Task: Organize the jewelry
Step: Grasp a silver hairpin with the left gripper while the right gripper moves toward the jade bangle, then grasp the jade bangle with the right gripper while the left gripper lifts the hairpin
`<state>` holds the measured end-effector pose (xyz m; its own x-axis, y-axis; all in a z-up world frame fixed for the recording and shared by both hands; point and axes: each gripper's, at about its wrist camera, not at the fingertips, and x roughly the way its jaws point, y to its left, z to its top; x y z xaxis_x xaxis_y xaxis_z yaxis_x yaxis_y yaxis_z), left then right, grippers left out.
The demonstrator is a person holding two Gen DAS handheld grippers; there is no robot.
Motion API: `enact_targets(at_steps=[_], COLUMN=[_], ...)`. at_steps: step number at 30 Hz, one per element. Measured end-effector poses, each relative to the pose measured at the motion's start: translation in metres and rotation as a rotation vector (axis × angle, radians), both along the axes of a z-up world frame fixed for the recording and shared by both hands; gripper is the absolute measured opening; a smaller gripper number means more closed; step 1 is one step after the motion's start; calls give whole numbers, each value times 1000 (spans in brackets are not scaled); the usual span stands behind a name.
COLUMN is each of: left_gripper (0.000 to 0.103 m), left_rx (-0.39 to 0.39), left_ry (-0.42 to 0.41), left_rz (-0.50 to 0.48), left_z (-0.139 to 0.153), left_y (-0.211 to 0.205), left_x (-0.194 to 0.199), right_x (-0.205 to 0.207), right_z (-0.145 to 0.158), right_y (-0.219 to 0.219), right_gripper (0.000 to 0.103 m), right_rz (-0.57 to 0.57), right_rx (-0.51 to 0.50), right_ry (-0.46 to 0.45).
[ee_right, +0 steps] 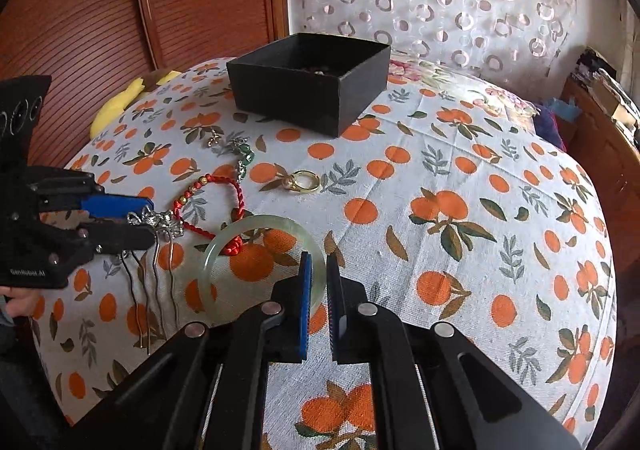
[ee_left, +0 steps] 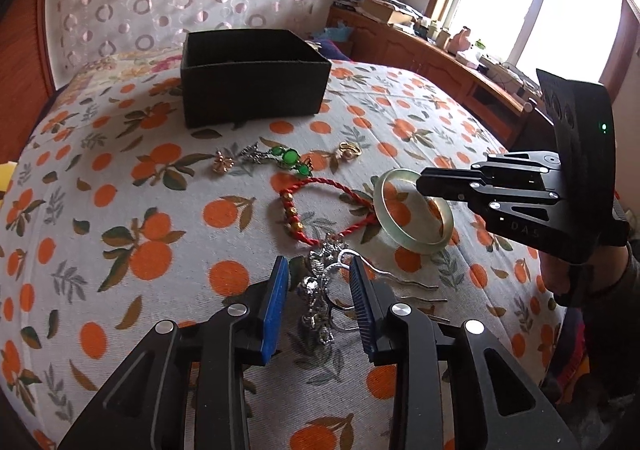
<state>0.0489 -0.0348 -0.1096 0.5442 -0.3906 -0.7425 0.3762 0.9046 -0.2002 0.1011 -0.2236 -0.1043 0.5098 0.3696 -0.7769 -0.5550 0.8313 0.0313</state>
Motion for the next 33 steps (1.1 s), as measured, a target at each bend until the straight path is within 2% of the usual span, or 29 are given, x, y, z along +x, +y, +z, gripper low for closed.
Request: enact_targets(at_steps=[4, 7, 8, 18, 25, 33], left_gripper=[30, 21, 14, 10, 9, 8], left_rx=[0, -11, -9, -50, -48, -60], left_ry=[-1, -2, -5, -84, -140, -179], left_rz=[-1, -5, -3, 45, 106, 159], left_z=[0, 1, 1, 21, 37, 46], left_y=[-1, -1, -2, 9, 22, 35], left_x=[0, -2, -2, -12, -13, -12], right_x=[-1, -4, -4, -8, -10, -3], right_z=[0, 6, 7, 18, 36, 41], right_y=[0, -1, -1, -3, -7, -12], right_gripper=[8, 9, 8, 9, 9, 9], right_rz=[-1, 3, 3, -5, -45, -61], right_rx=[15, 25, 26, 58, 71, 89], right_ry=[-1, -18, -22, -63, -132, -137])
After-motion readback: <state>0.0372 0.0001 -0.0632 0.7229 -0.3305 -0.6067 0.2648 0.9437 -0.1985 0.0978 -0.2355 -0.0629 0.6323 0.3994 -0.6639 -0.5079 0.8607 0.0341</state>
